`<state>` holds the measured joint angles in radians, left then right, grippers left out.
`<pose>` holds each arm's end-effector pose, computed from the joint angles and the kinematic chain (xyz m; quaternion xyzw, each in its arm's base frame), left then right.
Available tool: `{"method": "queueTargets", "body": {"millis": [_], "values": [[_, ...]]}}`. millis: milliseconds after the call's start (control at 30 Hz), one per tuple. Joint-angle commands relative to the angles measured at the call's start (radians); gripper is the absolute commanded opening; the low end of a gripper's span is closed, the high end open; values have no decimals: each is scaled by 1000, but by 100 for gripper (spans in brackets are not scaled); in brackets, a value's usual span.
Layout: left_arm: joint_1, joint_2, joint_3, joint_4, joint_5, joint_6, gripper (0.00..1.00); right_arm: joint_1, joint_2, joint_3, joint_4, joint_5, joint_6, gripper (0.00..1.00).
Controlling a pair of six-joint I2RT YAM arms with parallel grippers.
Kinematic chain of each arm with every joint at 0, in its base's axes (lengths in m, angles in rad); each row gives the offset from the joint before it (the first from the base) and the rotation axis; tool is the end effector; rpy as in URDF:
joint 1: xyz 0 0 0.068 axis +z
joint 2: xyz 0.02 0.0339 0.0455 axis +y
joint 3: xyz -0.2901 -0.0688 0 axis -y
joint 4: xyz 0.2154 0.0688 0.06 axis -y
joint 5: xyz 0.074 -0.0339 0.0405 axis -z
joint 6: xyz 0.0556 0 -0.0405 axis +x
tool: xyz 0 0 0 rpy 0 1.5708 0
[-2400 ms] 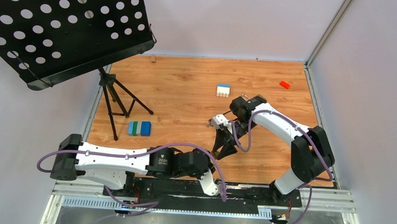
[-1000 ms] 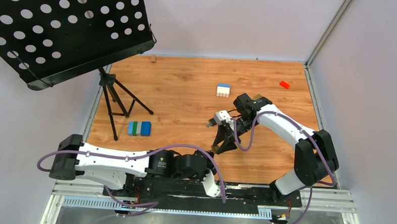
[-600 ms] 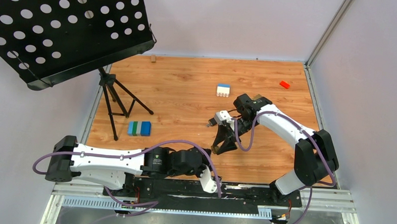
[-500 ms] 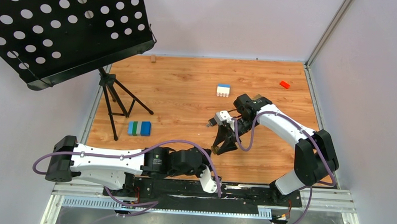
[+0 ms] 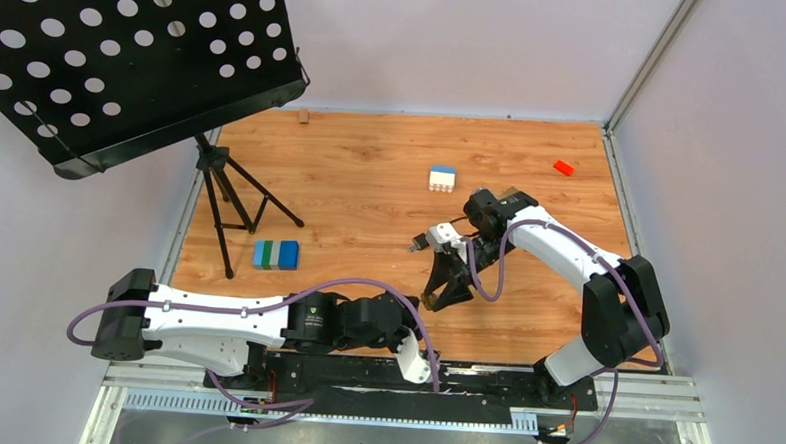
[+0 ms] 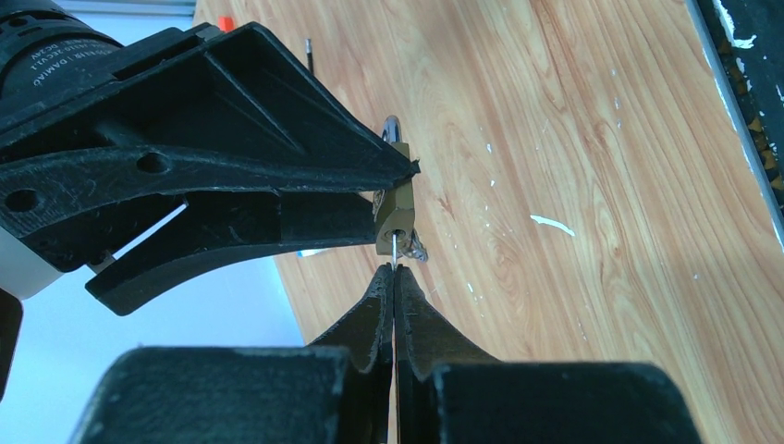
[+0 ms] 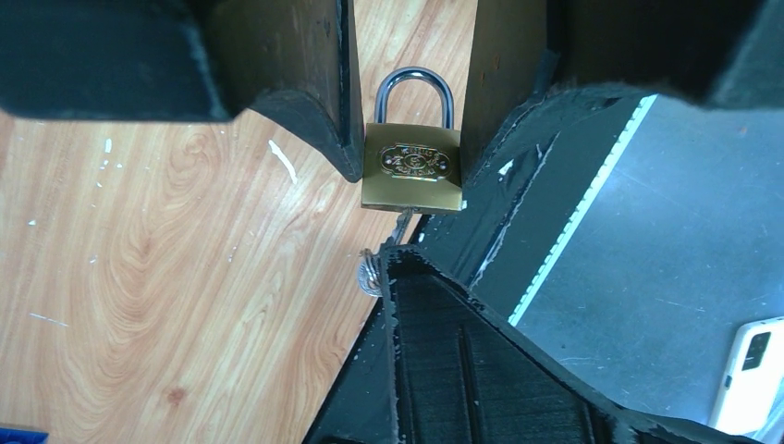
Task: Unlock with the key
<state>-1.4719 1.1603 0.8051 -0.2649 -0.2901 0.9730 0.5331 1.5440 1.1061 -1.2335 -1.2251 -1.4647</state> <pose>0.0386 -0.2279 0.2869 0.8044 0.3625 0.0127 0.4706 0.1658 0.1586 0.2741 -0.6715 0.4666 0.5315 0.2212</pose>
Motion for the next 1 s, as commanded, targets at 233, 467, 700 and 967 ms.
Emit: {"method": "queueTargets", "body": {"millis": [233, 467, 700, 967], "values": [[7, 15, -15, 60, 28, 38, 0, 8, 21, 54, -84, -136, -90, 0], [-13, 41, 17, 25, 3, 49, 0, 8, 20, 50, -33, -116, -29, 0], [-22, 66, 47, -8, -17, 50, 0, 8, -3, 30, 82, -81, 111, 0], [-7, 54, 57, -15, -25, 20, 0, 8, -21, 8, 186, -25, 214, 0]]}}
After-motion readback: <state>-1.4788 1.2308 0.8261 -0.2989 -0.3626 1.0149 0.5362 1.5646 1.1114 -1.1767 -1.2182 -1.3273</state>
